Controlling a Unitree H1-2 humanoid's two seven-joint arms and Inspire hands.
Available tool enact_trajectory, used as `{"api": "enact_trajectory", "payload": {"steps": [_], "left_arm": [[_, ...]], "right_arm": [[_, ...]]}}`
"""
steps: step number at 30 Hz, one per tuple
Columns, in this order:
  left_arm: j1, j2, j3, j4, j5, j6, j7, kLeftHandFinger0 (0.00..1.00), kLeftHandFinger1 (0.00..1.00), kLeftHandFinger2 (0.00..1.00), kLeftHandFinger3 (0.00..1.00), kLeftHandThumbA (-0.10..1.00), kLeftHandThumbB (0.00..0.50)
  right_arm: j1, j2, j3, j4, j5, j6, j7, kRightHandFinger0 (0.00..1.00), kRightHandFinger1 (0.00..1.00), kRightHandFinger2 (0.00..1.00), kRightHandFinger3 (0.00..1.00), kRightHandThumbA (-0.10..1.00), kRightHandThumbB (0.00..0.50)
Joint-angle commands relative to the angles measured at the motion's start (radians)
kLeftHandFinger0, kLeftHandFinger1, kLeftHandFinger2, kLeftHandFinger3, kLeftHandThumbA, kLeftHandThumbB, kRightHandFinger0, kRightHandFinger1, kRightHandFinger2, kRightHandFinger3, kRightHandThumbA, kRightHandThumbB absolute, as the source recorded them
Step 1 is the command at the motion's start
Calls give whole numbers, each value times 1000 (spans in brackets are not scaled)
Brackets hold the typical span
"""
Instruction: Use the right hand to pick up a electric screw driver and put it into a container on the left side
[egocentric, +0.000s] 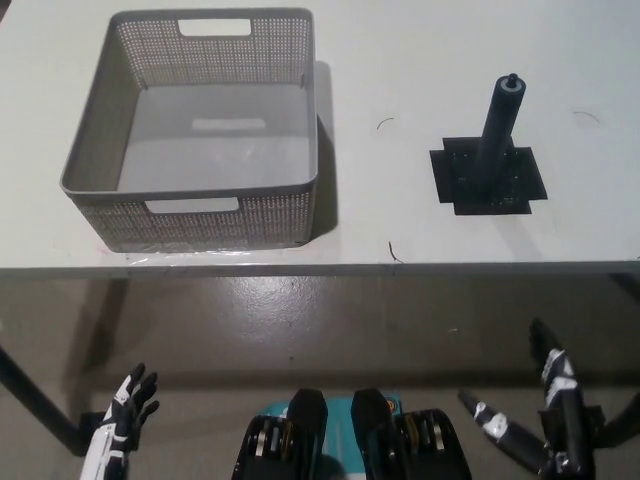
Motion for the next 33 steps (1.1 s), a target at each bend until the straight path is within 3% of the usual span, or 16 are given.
{"api": "enact_trajectory", "payload": {"steps": [1, 8, 11, 18, 20, 24, 27, 31, 33], "left_arm": [[13, 21, -5, -32, 12, -59, -17, 1000, 1000, 1000, 1000, 1000, 98], [37, 21, -18, -16, 19, -82, -25, 1000, 1000, 1000, 1000, 1000, 107], [44, 23, -19, -18, 13, -77, -28, 1000, 1000, 1000, 1000, 1000, 118], [54, 25, -27, -10, 28, -96, -33, 1000, 1000, 1000, 1000, 1000, 124], [55, 26, -30, -5, 44, -98, -29, 1000, 1000, 1000, 1000, 1000, 125], [59, 25, -34, -2, 49, -107, -30, 1000, 1000, 1000, 1000, 1000, 114], [54, 29, -33, 5, 55, -113, -31, 1000, 1000, 1000, 1000, 1000, 122], [58, 29, -33, 2, 48, -114, -36, 1000, 1000, 1000, 1000, 1000, 136], [58, 29, -33, 1, 60, -114, -33, 1000, 1000, 1000, 1000, 1000, 150]], "right_arm": [[-74, -17, -63, -63, -64, -77, -74, 1000, 1000, 1000, 1000, 1000, 338], [-211, -36, -141, -69, -65, 13, -86, 1000, 1000, 1000, 1000, 1000, 403], [-269, -42, -153, -46, -86, 50, -92, 1000, 1000, 1000, 1000, 1000, 384], [-435, -47, -175, 52, -8, 139, -71, 1000, 1000, 1000, 1000, 1000, 413], [-488, -51, -175, 96, -31, 165, -82, 1000, 1000, 1000, 1000, 1000, 382], [-580, -58, -176, 209, -28, 186, -90, 1000, 1000, 1000, 1000, 1000, 372], [-649, -68, -174, 304, -29, 196, -95, 1000, 1000, 1000, 1000, 1000, 378], [-749, -85, -166, 462, -36, 198, -110, 1000, 1000, 1000, 1000, 1000, 424], [-798, -96, -161, 544, -35, 192, -116, 1000, 1000, 1000, 1000, 1000, 415]]}}
